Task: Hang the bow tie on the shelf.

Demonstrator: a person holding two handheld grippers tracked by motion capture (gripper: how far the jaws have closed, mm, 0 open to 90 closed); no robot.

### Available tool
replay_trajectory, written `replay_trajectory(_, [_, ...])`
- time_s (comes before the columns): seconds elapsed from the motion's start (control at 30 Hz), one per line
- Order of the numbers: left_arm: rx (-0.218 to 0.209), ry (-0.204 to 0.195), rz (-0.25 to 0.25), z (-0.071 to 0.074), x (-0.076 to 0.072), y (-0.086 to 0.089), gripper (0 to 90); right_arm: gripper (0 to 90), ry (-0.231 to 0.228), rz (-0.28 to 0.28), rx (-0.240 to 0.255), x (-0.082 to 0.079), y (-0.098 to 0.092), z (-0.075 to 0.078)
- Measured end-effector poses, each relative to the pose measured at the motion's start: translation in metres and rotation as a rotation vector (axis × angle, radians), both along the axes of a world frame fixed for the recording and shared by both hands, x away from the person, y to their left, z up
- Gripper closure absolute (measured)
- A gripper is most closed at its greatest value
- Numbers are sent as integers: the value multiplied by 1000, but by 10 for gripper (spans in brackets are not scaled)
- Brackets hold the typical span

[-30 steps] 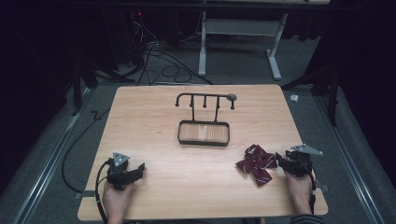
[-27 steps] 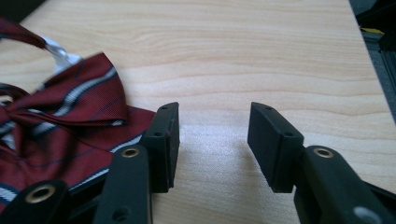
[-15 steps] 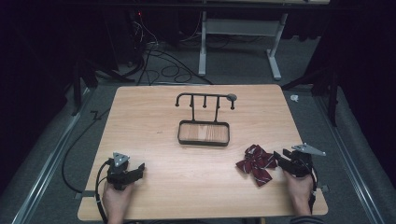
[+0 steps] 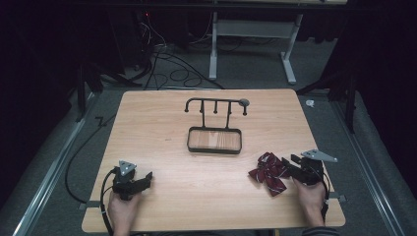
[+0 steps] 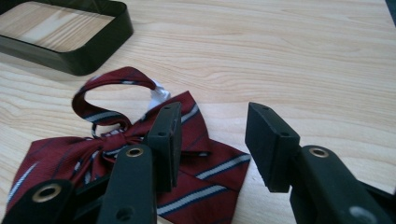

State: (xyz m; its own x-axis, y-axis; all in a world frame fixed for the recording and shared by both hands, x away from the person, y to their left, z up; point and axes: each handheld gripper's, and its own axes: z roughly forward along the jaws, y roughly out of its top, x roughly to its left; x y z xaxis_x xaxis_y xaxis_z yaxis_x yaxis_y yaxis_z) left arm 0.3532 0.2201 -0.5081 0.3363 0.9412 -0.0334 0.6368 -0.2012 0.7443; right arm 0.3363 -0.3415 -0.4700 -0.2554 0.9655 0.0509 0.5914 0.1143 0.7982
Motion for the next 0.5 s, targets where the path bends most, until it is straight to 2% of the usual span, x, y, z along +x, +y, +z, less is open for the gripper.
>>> replay_trajectory(0.5, [2,0,0,0,0,0,276,576,22,64,-4,8,21,-2])
